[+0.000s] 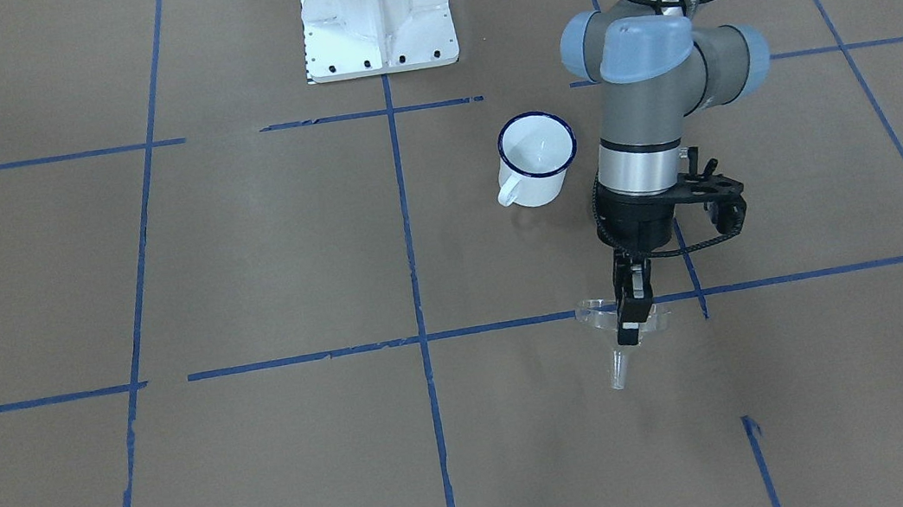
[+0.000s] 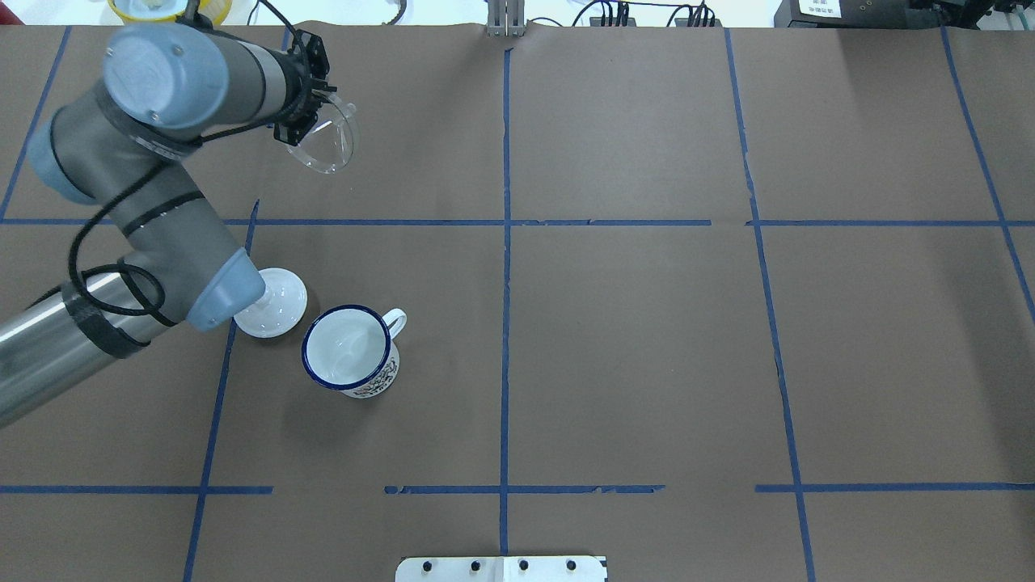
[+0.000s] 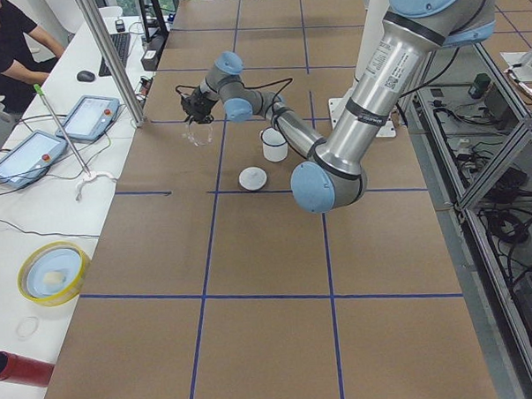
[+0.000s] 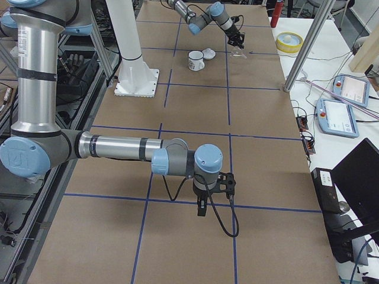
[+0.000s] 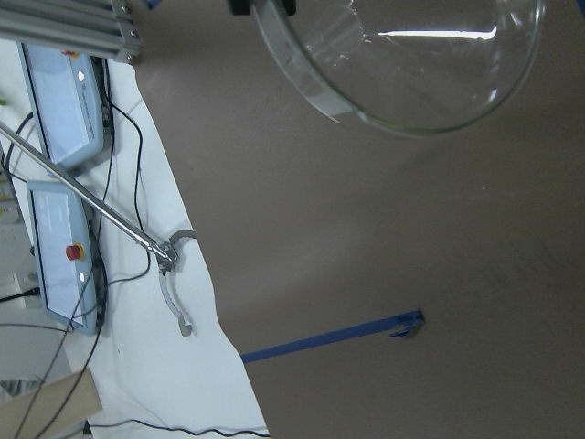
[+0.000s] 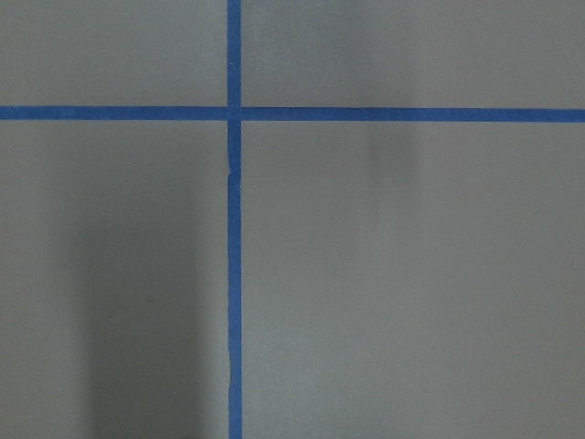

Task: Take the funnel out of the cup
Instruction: 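Lower the funnel onto the table farther from the robot than the mug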

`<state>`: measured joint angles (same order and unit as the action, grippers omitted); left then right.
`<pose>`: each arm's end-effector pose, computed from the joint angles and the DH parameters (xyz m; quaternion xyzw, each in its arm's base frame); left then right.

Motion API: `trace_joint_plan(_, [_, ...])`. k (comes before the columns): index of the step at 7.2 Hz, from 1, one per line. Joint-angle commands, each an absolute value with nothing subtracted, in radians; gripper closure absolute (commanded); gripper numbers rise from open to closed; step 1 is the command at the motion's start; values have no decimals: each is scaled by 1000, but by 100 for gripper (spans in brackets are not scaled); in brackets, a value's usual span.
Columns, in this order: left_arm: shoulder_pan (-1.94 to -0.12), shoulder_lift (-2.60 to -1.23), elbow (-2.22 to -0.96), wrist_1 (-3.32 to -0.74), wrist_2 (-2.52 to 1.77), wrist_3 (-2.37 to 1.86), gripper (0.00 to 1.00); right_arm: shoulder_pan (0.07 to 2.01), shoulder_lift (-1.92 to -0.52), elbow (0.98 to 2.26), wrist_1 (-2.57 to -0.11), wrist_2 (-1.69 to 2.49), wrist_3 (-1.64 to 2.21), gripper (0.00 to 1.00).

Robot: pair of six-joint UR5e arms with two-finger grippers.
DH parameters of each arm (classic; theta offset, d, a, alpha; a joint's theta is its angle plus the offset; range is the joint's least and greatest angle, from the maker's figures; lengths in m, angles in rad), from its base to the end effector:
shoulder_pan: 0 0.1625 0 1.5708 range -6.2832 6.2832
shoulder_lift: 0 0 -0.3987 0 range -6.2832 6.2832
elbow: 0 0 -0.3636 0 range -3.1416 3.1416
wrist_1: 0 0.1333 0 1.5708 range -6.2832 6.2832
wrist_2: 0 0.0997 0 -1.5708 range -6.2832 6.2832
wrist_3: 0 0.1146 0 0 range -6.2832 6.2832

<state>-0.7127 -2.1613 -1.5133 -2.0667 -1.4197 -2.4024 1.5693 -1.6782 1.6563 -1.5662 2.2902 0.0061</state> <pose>0.4188 -0.5609 0.2819 0.0364 0.4937 -0.6322 0.5960 0.0572 -0.4191 0.6548 -0.0094 -0.3519 0.0052 0.9360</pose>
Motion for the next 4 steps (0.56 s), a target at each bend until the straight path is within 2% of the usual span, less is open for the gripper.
trace_joint_plan(1, [-646,-2166,-1477,-2063,-1300,-2495,100,1569,-1678,1657,-1566,2290,6,0])
trace_joint_plan(4, [-632,-2172,-1419,-2068,-1217,-2548,100,1569,-1678,1657,-1566,2290,6,0])
